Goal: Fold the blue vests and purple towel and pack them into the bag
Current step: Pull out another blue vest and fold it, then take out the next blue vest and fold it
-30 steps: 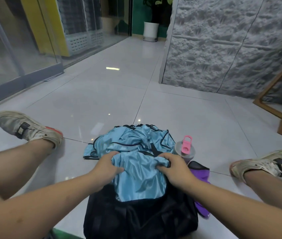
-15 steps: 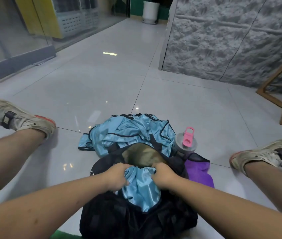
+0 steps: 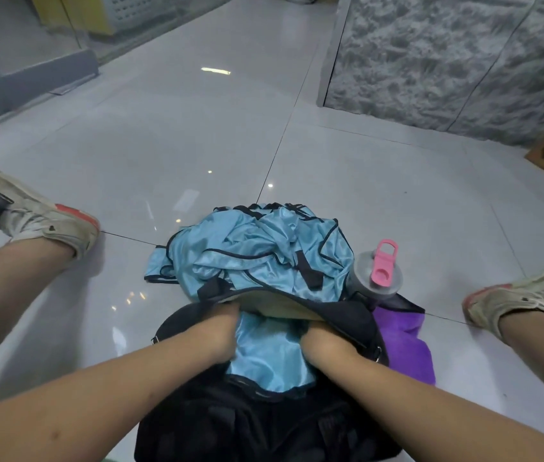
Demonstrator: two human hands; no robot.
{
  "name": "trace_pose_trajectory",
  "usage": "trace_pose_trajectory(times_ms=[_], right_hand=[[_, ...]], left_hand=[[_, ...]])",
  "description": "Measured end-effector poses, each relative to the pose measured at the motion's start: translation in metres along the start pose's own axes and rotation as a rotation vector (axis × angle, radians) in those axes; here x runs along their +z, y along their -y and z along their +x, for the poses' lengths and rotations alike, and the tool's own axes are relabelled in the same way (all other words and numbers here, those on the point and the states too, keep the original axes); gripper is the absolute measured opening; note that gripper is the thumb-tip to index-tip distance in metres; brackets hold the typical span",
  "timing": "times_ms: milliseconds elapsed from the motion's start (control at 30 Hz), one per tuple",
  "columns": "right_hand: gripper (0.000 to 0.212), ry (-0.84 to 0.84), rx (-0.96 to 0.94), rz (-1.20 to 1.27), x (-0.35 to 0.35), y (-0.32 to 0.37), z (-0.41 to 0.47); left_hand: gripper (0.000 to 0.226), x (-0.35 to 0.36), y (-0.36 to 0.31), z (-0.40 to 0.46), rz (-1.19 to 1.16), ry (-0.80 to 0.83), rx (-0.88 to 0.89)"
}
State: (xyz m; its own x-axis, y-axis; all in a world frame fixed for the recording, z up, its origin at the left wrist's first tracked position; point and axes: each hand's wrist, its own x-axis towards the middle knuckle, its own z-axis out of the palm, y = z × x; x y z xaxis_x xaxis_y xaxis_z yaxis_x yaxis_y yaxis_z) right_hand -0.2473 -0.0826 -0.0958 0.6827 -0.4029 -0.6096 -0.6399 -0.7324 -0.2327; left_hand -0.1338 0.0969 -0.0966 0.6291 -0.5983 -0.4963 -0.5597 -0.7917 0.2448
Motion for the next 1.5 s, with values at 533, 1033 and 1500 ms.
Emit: trace_pose_trajectory(times_ms=[533, 1033, 1500], right_hand=[[0.098, 0.203, -0.297, -0.169, 0.045, -0.012, 0.006], [0.016, 0.221, -0.525, -0.092, -0.149, 0.076, -0.033], [0.083, -0.163, -0.359, 0.049, -0.134, 0.081, 0.079]], left_hand=[[0.101, 0.042, 0.01, 0.0, 0.557, 0.238, 0.279], [0.015, -0.137, -0.057, -0.031, -0.189, 0.134, 0.295], [0.041, -0.104, 0.037, 0.077, 0.079, -0.133, -0.037]])
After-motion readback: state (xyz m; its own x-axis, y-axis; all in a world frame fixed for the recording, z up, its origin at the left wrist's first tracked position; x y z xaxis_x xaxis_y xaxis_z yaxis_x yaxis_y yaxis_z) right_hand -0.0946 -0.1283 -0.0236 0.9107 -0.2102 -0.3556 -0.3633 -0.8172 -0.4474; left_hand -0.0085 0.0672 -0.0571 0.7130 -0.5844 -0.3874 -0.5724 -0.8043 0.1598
